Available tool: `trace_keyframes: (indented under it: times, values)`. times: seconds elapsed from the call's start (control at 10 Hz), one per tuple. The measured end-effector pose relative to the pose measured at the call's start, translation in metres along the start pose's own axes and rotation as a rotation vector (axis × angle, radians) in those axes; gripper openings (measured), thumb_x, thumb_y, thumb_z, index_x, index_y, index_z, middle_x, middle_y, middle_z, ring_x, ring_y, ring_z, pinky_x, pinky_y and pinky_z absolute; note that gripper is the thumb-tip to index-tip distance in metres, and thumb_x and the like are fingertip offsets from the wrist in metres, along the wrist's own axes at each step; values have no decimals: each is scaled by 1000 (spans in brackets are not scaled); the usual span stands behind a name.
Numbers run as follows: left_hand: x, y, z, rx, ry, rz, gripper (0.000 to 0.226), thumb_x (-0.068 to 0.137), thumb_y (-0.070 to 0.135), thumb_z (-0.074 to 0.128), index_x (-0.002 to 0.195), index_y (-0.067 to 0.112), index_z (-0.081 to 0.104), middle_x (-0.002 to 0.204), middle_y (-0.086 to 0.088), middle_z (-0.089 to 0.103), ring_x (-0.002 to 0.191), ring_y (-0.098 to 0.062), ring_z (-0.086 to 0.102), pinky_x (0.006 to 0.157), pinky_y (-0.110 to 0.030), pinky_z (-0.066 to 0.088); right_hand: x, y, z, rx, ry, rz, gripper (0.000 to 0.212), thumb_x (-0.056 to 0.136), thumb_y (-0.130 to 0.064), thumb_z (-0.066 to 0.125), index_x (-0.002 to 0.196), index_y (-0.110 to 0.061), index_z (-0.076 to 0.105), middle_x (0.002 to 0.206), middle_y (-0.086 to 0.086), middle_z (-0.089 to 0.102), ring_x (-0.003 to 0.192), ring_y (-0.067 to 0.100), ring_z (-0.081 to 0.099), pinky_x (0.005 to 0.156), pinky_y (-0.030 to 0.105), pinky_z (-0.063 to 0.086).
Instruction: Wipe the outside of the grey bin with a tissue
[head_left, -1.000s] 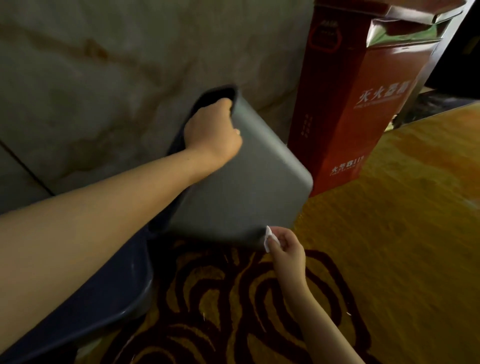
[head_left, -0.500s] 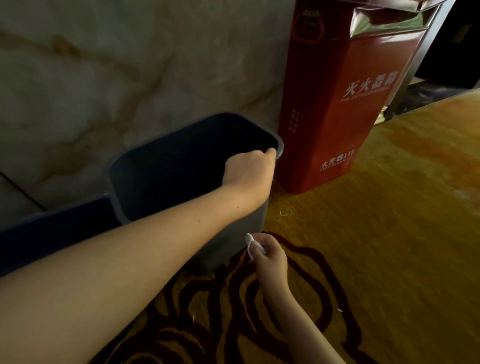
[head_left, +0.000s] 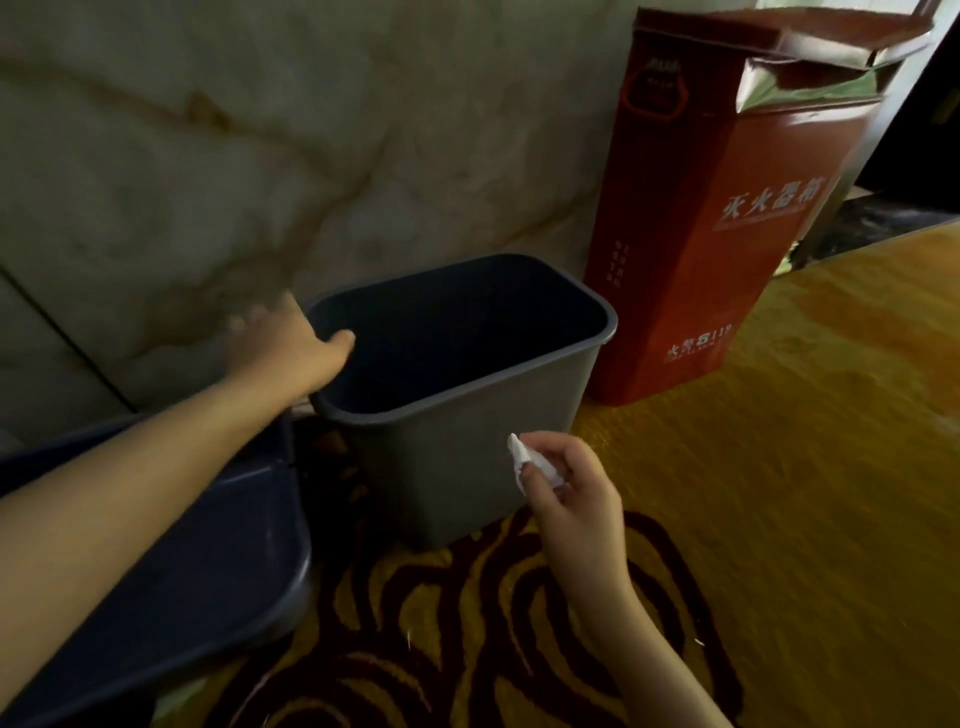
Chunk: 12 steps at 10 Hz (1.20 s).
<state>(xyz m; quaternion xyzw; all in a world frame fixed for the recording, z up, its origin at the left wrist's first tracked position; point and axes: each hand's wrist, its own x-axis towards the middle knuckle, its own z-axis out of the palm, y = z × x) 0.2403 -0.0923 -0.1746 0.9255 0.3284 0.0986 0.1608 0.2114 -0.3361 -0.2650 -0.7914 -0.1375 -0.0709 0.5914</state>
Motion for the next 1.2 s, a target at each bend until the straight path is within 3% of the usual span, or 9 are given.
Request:
trace_keyframes:
  times: [0.1, 0.3, 0.4, 0.6, 0.7, 0.8, 0.9, 1.0, 1.2]
  values:
    - [2, 0, 18, -427, -186, -149, 59, 87, 11, 53, 140, 12, 27, 131, -17, 49, 112, -33, 51, 77, -37, 44, 7, -37, -5, -10, 25, -169, 21, 85, -18, 56, 100, -33, 55, 95, -15, 58, 87, 3, 58, 69, 19, 51]
    - [11, -3, 25, -602, -65, -136, 64, 85, -7, 38, 144, 14, 24, 137, -11, 44, 120, -29, 46, 90, -42, 47, 63, -77, 2, -166, 65, -306, 20, 87, -9, 59, 105, -19, 60, 100, -6, 58, 88, -1, 53, 74, 1, 39]
    - [12, -11, 22, -624, -54, -88, 57, 82, -10, 39, 134, 14, 35, 112, -2, 47, 101, -20, 47, 67, -31, 44, 108, -82, 28, -342, -58, -300, 16, 89, -10, 54, 103, -14, 62, 105, 2, 58, 85, 6, 49, 62, 5, 38]
    - [16, -22, 17, -739, -168, -82, 34, 87, 6, 49, 120, 13, 48, 104, -4, 53, 85, -17, 52, 55, -21, 42, 158, -62, 82, -679, -547, -85, 23, 92, -10, 55, 114, -12, 61, 117, 12, 62, 101, 25, 60, 76, 29, 47]
    - [20, -26, 15, -837, -178, -98, 25, 93, 26, 46, 114, 13, 50, 113, -6, 57, 82, -13, 54, 58, -20, 41, 172, -66, 91, -761, -640, -78, 29, 95, -17, 52, 123, -12, 56, 123, 11, 60, 107, 25, 57, 76, 27, 41]
    - [28, -36, 17, -790, -167, -145, 49, 94, 41, 39, 131, 9, 43, 133, -8, 51, 111, -21, 51, 82, -28, 39, 178, -66, 94, -806, -663, -61, 36, 95, -23, 51, 129, -12, 50, 127, 11, 58, 111, 26, 55, 80, 28, 41]
    - [24, -45, 8, -663, -227, -181, 52, 95, 47, 32, 131, 12, 46, 134, -8, 52, 110, -18, 49, 83, -29, 36, 170, -72, 95, -840, -672, 31, 43, 96, -32, 48, 132, -11, 45, 126, 14, 56, 110, 29, 55, 82, 32, 44]
    - [11, -49, -13, -467, -390, -177, 57, 94, 52, 28, 137, 15, 41, 140, -8, 48, 122, -26, 48, 90, -30, 38, 156, -88, 88, -942, -739, 142, 54, 95, -46, 41, 136, -10, 37, 130, 17, 51, 115, 36, 50, 94, 46, 45]
    - [-1, -53, -85, -193, -589, -96, 65, 92, 52, 31, 145, 16, 23, 148, -14, 36, 130, -33, 39, 99, -39, 38, 137, -154, 69, -1088, -833, 212, 69, 91, -61, 33, 143, -17, 22, 145, 14, 33, 129, 41, 31, 102, 52, 30]
